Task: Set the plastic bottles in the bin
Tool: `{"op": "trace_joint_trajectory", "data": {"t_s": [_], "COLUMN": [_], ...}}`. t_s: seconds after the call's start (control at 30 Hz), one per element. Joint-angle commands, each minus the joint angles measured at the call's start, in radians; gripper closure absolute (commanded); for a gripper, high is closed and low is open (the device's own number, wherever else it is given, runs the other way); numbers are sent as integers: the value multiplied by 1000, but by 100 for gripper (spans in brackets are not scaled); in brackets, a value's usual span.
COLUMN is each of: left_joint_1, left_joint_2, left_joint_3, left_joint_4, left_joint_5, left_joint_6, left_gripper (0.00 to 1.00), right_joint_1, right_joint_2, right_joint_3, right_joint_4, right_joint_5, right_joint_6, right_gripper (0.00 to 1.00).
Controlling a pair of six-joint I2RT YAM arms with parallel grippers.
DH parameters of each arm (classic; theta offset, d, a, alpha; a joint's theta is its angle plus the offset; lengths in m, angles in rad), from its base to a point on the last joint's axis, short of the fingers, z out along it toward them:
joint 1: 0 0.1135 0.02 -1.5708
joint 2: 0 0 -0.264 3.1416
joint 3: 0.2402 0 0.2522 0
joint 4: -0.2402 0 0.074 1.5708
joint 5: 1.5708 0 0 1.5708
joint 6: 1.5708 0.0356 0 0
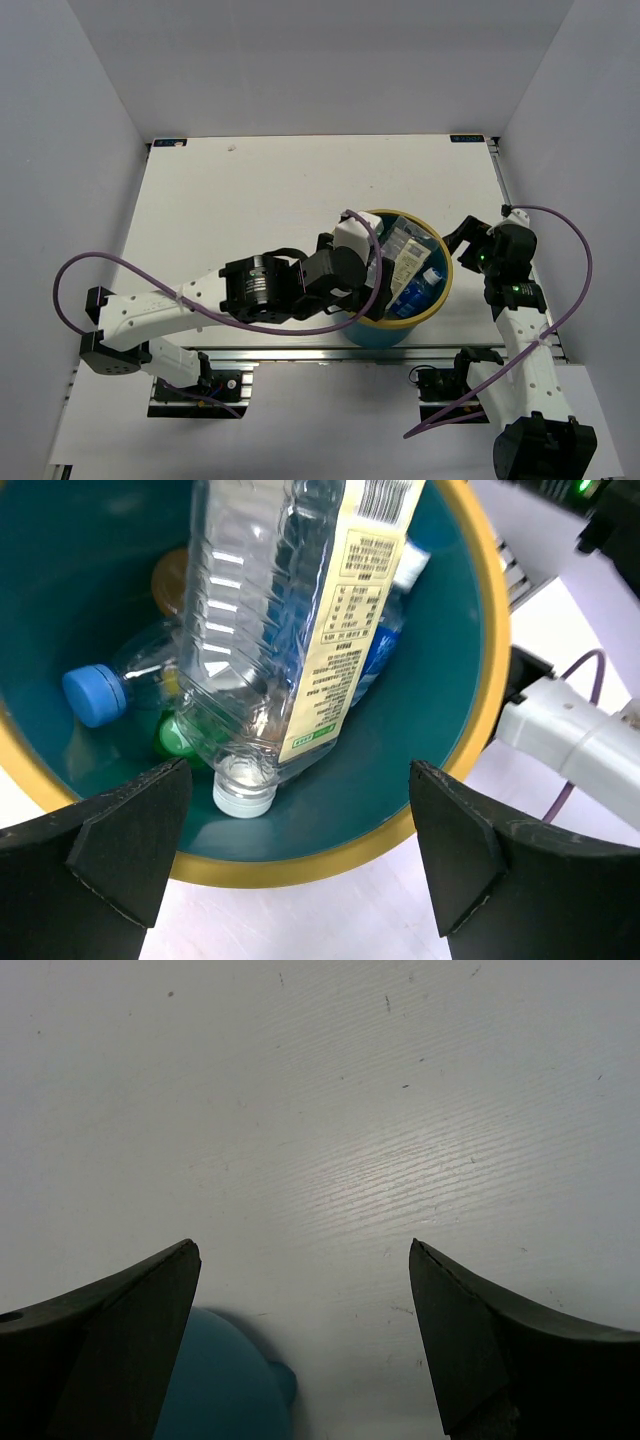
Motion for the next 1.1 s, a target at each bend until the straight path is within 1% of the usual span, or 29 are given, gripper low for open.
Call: {"op": "trace_joint_trajectory", "data": {"t_s": [0.0, 0.07, 0.17, 0.2, 0.23, 0.27, 0.3, 0.33, 0.37, 0.4, 0.43, 0.47, 0.5, 0.53, 0.57, 0.6, 0.63, 0.67, 0.7, 0.73, 0.77, 0.8, 0.83, 0.87, 0.9, 0.93, 0.97, 1.0, 1.07], "left_joint_1": [-9, -7, -6, 17, 45, 122, 169, 221, 315, 353, 391, 467, 508, 554, 659, 712, 770, 860, 902, 951, 1049, 1091, 1152, 1168, 1174, 1174, 1172, 1174, 1174], "left_joint_2": [-51, -56, -74, -82, -96, -138, -169, -201, -261, -280, -288, -268, -248, -223, -191, -117, -82, -55, -21, -13, -10, -8, -4, 1, 5, 18, 24, 33, 67], "left_joint_3": [58, 86, 110, 124, 124, 120, 80, 48, 11, -53, -72, -78, -90, -94, -95, -88, -75, -80, -93, -138, -178, -219, -298, -336, -372, -446, -481, -514, -578], "left_joint_4": [-5, -23, -60, -67, -58, -40, -11, 70, 118, 153, 178, 176, 181, 184, 180, 169, 146, 155, 170, 219, 268, 313, 396, 435, 468, 548, 590, 659, 710], "left_joint_5": [-55, -97, -299, -394, -413, -413, -386, -361, -334, -309, -277, -246, -196, -95, -27, 36, 115, 148, 177, 222, 363, 431, 488, 565, 590, 621, 692, 726, 770], "left_joint_6": [18, 17, -11, -21, -26, -18, -3, 27, 46, 60, 58, 57, 72, 71, 77, 80, 78, 89, 97, 100, 100, 95, 89, 84, 80, 92, 92, 92, 94], "left_gripper": [2, 2, 2, 2, 2, 2, 2, 2, 2, 2, 2, 2, 2, 2, 2, 2, 2, 2, 3, 3, 3, 3, 3, 3, 3, 3, 3, 3, 4], "right_joint_1": [-4, -4, -4, -4, -4, -4, -4, -4, -5, -5, -5, -5, -5, -5, -7, -7, -7, -7, -8, -8, -8, -8, -8, -8, -7, -8, -8, -8, -8], "right_joint_2": [-11, -8, 3, 9, 18, 22, 25, 26, 28, 29, 29, 29, 26, 25, 23, 22, 22, 20, 20, 25, 26, 34, 49, 55, 61, 78, 86, 100, 121], "right_joint_3": [4, 4, 6, 7, 10, 10, 10, 10, 12, 13, 15, 19, 21, 21, 23, 23, 21, 21, 18, 13, 10, 6, 4, 4, 1, -2, -7, -16, -25], "right_joint_4": [39, 39, 39, 38, 36, 35, 36, 38, 41, 41, 41, 39, 39, 39, 42, 44, 45, 46, 52, 56, 64, 70, 73, 78, 85, 107, 119, 134, 167], "right_joint_5": [-5, -4, 1, -1, -1, -2, -5, -8, -10, -13, -14, -16, -16, -16, -16, -14, -14, -14, -16, -21, -30, -51, -63, -86, -96, -112, -155, -177, -241], "right_joint_6": [-9, -8, -5, -5, -5, -5, -5, -5, -5, -5, -6, -6, -9, -9, -9, -11, -14, -15, -15, -15, -12, -14, -14, -21, -25, -29, -35, -35, -37], "right_gripper": [11, 11, 11, 11, 11, 11, 11, 11, 11, 11, 11, 11, 11, 11, 11, 11, 11, 11, 11, 11, 10, 11, 11, 11, 11, 11, 11, 11, 11]}}
